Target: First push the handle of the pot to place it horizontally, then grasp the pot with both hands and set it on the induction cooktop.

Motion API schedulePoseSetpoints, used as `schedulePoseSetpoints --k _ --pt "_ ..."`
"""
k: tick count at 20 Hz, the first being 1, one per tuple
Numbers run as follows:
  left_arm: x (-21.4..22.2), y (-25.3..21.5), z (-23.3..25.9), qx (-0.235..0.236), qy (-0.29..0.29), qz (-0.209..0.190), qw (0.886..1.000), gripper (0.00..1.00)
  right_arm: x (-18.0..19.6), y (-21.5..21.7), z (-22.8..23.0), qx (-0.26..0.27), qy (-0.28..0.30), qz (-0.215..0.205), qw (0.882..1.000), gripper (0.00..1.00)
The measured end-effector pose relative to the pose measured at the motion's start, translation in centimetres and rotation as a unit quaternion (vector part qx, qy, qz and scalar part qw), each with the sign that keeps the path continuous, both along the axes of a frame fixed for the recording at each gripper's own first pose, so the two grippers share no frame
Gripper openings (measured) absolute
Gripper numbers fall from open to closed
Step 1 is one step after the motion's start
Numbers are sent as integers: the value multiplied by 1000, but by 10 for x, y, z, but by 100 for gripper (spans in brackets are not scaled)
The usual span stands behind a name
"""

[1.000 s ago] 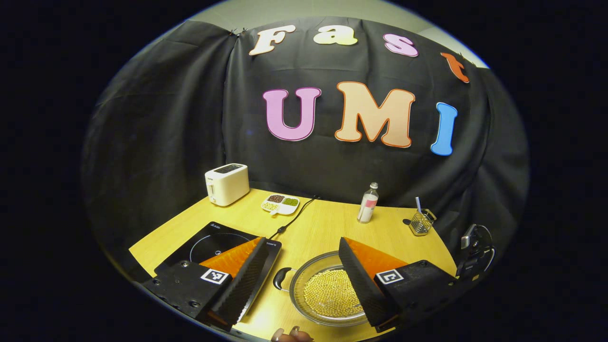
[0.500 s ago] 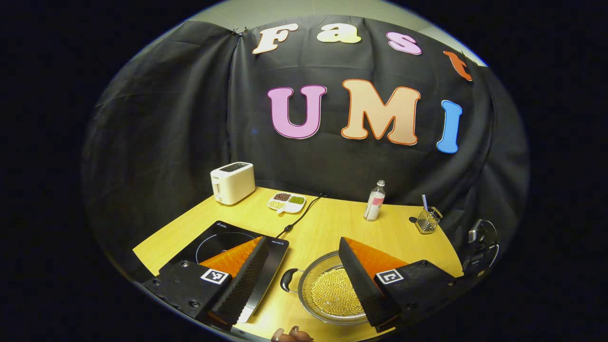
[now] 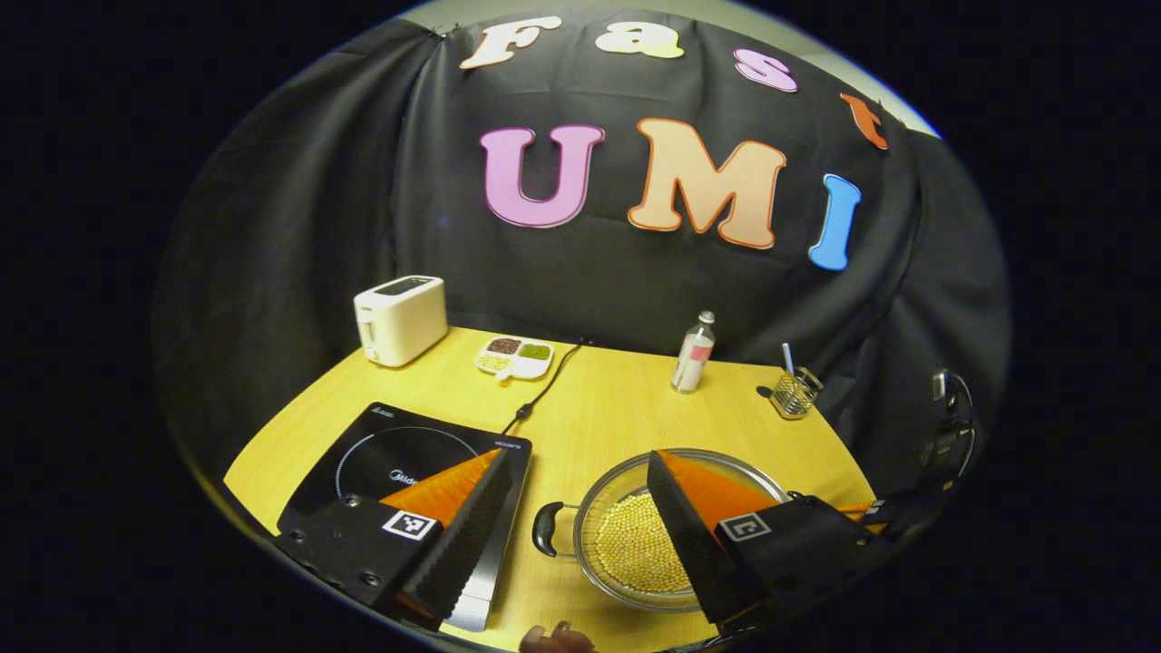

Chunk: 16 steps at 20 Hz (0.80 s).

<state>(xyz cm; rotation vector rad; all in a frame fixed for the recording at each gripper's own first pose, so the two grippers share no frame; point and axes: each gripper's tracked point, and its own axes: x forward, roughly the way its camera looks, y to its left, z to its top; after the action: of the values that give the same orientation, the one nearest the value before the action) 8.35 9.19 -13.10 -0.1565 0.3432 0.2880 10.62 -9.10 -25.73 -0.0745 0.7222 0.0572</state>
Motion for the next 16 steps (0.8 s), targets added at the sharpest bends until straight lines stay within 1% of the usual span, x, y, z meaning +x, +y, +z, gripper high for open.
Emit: schedulePoseSetpoints --k 3,4,5,6,8,9,12,14,16 --pt "10 8 -19 -3 22 -32 999 98 9 8 9 0 -20 -38 999 3" --pt "13 10 -25 -9 28 -40 999 98 12 11 6 3 -18 -47 999 0" --pt "14 11 -33 -16 34 -46 998 98 14 15 3 9 -13 -52 999 10" --pt "16 11 -39 -23 39 -50 998 98 18 14 2 8 -14 -59 998 12" --pt "20 12 -49 -32 48 -54 997 98 26 13 6 8 -21 -70 997 36" --pt "21 12 -55 -36 53 -55 996 98 32 10 3 5 -23 -74 997 38" --pt "25 12 -74 -41 77 -59 994 98 40 0 7 1 -30 -84 996 66" --pt "27 11 -83 -40 85 -62 994 98 45 -5 4 1 -27 -88 996 73" --pt "28 10 -96 -37 100 -62 992 98 47 -9 -3 0 -19 -91 996 74"
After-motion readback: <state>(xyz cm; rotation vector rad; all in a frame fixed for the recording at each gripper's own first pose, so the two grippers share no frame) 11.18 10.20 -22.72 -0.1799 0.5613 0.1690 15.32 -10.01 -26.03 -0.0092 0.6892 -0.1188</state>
